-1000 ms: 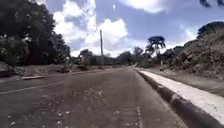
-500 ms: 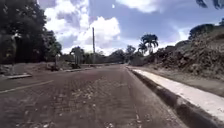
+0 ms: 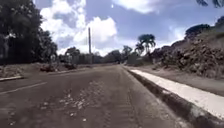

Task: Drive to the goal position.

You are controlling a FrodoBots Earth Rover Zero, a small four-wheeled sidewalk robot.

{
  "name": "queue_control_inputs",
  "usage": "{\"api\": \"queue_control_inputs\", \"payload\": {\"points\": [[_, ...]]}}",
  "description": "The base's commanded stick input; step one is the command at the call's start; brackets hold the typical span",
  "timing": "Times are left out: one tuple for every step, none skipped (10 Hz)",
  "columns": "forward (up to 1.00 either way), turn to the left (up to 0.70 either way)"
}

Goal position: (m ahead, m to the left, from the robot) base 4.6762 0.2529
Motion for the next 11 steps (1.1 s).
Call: {"api": "queue_control_inputs", "payload": {"points": [[0.5,0.0],[0.5,0.0],[0.5,0.0],[0.5,0.0],[0.5,0.0],[0.5,0.0],[0.5,0.0],[0.5,0.0],[0.5,0.0],[0.5,0.0],[0.5,0.1]]}}
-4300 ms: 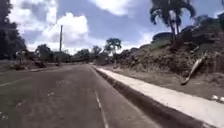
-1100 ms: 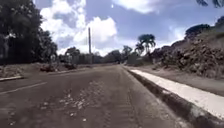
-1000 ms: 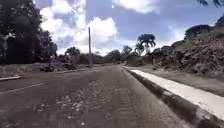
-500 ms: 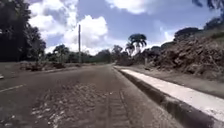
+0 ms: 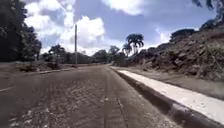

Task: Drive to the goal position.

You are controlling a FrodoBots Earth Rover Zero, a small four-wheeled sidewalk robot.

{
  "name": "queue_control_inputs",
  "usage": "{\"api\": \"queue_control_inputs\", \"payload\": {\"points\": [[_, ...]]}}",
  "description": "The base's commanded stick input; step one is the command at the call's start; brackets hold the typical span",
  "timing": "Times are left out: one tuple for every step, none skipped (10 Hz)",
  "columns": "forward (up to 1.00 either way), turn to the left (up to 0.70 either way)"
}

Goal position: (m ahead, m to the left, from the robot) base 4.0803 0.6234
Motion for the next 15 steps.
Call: {"api": "queue_control_inputs", "payload": {"points": [[0.5,0.21],[0.5,0.0],[0.5,0.0],[0.5,0.0],[0.5,0.0],[0.5,0.0],[0.5,0.01],[0.5,0.15],[0.5,0.24],[0.5,0.06],[0.5,0.0],[0.5,0.0],[0.5,0.0],[0.5,0.0],[0.5,0.0]]}}
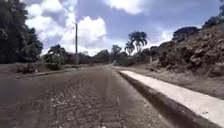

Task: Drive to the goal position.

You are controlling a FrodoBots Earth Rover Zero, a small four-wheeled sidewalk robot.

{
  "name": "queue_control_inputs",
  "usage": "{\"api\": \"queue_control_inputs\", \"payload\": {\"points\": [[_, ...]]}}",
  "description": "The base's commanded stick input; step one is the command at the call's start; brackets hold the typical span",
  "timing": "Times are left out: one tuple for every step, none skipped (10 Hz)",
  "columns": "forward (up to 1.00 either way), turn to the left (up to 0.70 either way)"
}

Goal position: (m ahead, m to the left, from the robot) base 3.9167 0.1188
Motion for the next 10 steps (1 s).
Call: {"api": "queue_control_inputs", "payload": {"points": [[0.5,0.0],[0.5,0.0],[0.5,0.0],[0.5,0.0],[0.5,0.0],[0.5,0.19],[0.5,0.1],[0.5,0.0],[0.5,0.0],[0.5,0.0]]}}
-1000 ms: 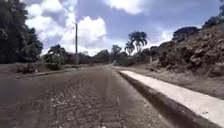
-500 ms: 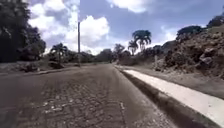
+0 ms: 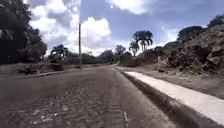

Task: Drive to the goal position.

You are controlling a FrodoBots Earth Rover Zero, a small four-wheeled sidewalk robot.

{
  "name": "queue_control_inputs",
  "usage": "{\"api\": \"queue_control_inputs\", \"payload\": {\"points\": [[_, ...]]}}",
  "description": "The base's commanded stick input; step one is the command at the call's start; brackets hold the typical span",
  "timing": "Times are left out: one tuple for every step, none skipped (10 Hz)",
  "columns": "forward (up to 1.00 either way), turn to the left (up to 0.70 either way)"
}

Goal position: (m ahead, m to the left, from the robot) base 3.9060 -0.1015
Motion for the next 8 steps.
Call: {"api": "queue_control_inputs", "payload": {"points": [[0.5,0.0],[0.5,0.0],[0.5,0.0],[0.5,0.0],[0.5,0.0],[0.5,0.0],[0.5,0.0],[0.5,0.0]]}}
